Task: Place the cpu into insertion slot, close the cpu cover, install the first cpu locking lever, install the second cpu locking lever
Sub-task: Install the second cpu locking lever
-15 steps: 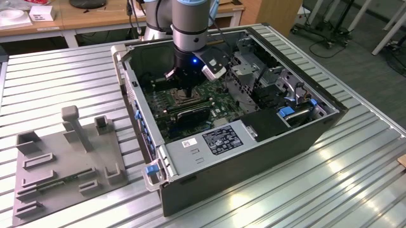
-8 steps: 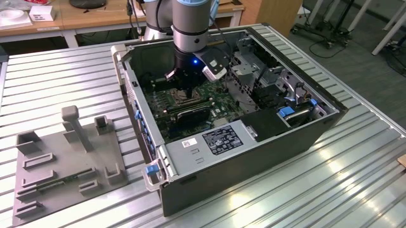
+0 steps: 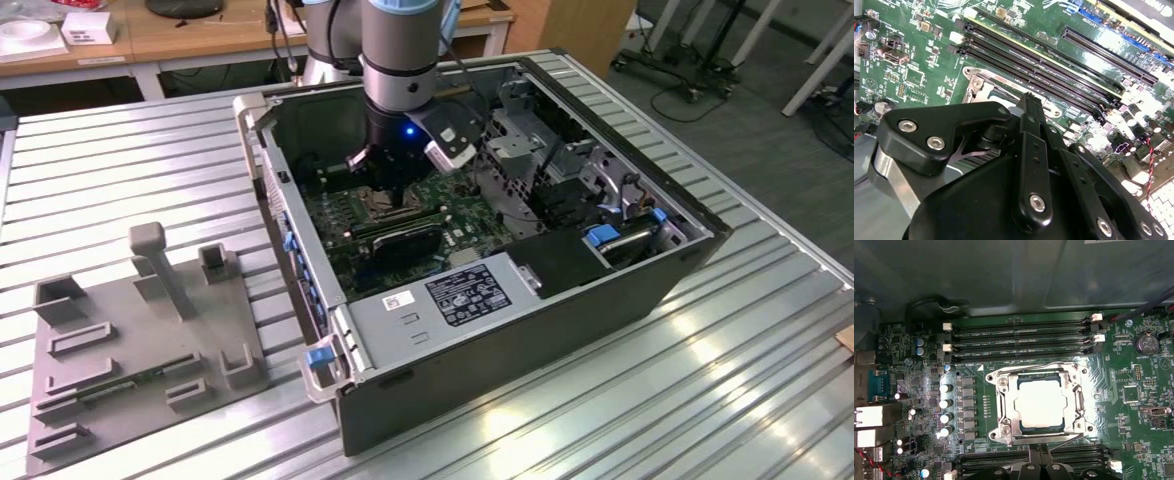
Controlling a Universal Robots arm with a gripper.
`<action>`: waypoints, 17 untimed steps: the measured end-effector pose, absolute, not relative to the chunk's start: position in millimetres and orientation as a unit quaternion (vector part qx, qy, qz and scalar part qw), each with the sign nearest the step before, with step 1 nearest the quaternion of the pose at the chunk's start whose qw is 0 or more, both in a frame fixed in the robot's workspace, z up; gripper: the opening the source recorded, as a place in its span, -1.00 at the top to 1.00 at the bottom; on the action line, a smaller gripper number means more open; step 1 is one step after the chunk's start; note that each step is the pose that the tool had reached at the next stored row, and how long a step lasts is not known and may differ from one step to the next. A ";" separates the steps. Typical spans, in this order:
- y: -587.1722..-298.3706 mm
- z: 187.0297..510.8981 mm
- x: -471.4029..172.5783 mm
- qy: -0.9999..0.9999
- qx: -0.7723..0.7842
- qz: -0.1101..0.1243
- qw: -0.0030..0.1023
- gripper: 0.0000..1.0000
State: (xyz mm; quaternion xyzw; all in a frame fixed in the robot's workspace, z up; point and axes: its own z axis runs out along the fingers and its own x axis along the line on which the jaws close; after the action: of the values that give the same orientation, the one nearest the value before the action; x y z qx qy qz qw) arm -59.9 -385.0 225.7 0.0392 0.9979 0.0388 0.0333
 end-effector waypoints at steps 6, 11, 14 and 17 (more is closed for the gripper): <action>-385.1 222.2 -63.3 0.998 0.039 0.039 0.033 0.80; -385.1 218.2 -65.0 0.998 0.039 0.039 0.033 0.80; -385.1 217.1 -65.5 0.998 0.039 0.038 0.033 0.80; -385.1 217.0 -65.7 0.998 0.039 0.038 0.033 0.80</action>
State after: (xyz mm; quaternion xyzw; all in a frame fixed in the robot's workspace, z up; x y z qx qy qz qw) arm -65.7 -385.1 217.0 0.0392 0.9979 0.0383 0.0334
